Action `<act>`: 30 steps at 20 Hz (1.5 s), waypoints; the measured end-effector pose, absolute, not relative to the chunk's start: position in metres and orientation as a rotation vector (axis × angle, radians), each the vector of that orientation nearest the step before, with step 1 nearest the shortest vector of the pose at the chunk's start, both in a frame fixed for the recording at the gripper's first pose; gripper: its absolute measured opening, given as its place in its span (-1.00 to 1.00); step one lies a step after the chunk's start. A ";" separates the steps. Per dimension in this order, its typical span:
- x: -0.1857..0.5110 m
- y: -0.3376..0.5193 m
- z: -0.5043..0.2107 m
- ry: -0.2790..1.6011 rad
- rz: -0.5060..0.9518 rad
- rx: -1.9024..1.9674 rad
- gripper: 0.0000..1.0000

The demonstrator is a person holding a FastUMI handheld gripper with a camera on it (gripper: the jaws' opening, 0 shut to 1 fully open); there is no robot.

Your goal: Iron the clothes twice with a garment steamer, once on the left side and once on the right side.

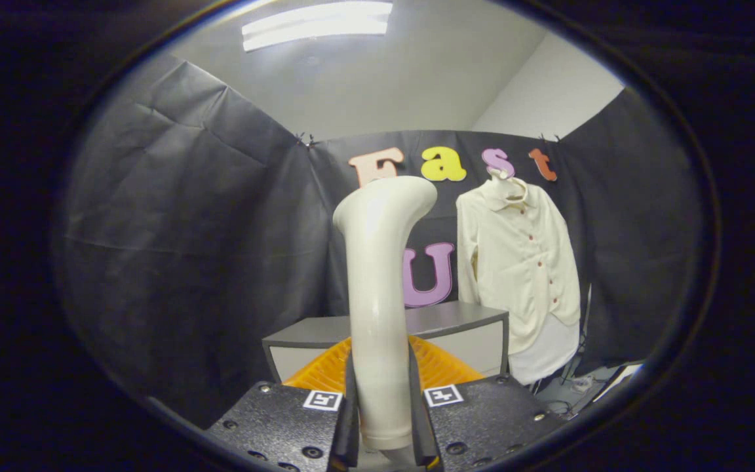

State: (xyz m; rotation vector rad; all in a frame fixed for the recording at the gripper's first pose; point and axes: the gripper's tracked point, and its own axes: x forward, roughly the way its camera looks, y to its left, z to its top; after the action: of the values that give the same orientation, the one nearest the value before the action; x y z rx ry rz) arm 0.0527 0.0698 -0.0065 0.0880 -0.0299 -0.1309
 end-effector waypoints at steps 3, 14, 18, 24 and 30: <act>0.055 0.093 0.001 -0.037 -0.095 0.021 -0.38; 0.057 0.091 -0.009 0.007 -0.112 -0.037 -0.37; 0.058 0.091 -0.011 0.012 -0.113 -0.044 -0.37; 0.059 0.090 -0.014 0.024 -0.114 -0.047 -0.37; 0.059 0.088 -0.014 0.022 -0.116 -0.041 -0.37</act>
State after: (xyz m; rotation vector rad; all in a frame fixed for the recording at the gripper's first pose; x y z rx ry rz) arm 0.0586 0.0882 -0.0138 -0.0407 0.0220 -0.1156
